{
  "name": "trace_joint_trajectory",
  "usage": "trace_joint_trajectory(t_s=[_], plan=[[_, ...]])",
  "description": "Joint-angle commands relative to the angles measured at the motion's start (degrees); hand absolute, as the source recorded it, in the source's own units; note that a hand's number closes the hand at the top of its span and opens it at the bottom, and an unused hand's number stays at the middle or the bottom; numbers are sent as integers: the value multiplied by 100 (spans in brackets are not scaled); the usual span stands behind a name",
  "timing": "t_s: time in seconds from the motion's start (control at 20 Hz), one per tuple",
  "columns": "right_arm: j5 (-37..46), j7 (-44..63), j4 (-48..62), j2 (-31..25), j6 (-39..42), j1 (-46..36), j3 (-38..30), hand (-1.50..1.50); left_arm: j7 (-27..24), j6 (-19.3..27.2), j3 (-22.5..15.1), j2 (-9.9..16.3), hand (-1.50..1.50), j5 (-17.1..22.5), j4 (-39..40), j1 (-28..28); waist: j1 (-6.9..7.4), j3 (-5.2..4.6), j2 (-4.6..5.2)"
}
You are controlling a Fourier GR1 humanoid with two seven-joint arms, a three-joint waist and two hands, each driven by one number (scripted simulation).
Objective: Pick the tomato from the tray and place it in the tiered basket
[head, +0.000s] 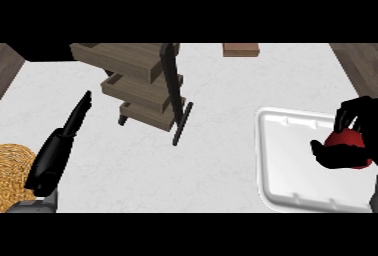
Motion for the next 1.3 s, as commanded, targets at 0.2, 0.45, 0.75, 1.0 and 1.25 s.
trace_joint_trajectory(t_s=[0.2,0.45,0.75,1.0,1.25], plan=[[-1965,1094,-1543,570,921,-1080,-1494,150,193,-7,15,-23,0,-38,-132,-13,1,-5,-26],[-2863,1959,-1612,-57,1575,-2574,-1630,150,-116,-108,54,24,0,-27,43,65,92,-12,0],[-3155,2293,-602,-144,985,-4217,-1171,150,46,-204,33,-16,0,-41,160,-249,139,-11,22],[-3050,2727,307,182,735,-5722,-671,150,51,-188,-10,-100,0,-62,272,-315,163,-24,-6],[-2608,2714,1599,705,319,-6701,-411,150,150,-147,-92,-223,0,-83,140,-341,220,-19,11]])
